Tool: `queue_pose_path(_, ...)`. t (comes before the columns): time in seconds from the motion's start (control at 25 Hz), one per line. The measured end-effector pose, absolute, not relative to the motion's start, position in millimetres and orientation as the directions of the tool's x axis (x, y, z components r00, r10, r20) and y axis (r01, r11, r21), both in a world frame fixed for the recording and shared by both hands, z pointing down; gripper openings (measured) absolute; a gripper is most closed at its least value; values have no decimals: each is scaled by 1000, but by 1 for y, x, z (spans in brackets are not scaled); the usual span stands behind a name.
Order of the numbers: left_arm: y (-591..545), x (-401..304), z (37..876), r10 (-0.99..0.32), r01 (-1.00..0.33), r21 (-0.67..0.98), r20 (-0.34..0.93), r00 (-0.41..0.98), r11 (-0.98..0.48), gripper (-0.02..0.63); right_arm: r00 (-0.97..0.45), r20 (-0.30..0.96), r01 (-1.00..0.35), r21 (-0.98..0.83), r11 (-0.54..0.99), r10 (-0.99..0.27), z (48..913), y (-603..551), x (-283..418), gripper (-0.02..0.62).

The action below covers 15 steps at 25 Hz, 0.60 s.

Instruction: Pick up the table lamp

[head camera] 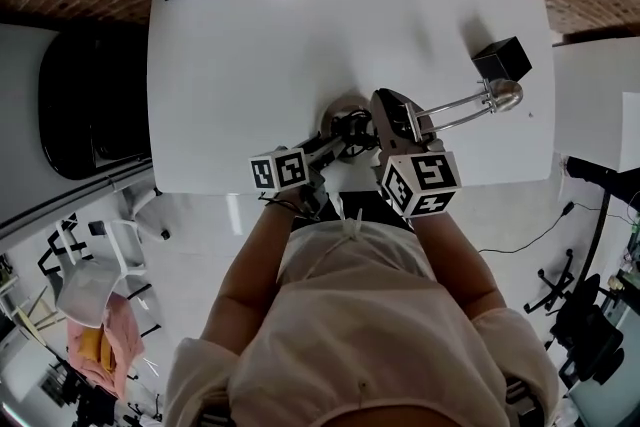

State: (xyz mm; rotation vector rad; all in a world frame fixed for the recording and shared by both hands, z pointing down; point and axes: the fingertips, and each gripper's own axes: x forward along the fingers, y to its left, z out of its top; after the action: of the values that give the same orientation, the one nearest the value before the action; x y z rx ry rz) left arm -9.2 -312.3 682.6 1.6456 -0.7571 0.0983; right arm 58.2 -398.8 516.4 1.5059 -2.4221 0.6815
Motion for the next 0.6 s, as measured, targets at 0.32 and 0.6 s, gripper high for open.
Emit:
queue_pose_path(0.32,-315,-2,678,-453,-367,927,357,817,70,147,-477,413,-877,-278,391,-776,518,-400,56,44)
queue_pose_path(0.6,-313,0,675,-444,-360,928,365,819,99,141,-482,436,-873,-310,376,-760,520,-404,60,44)
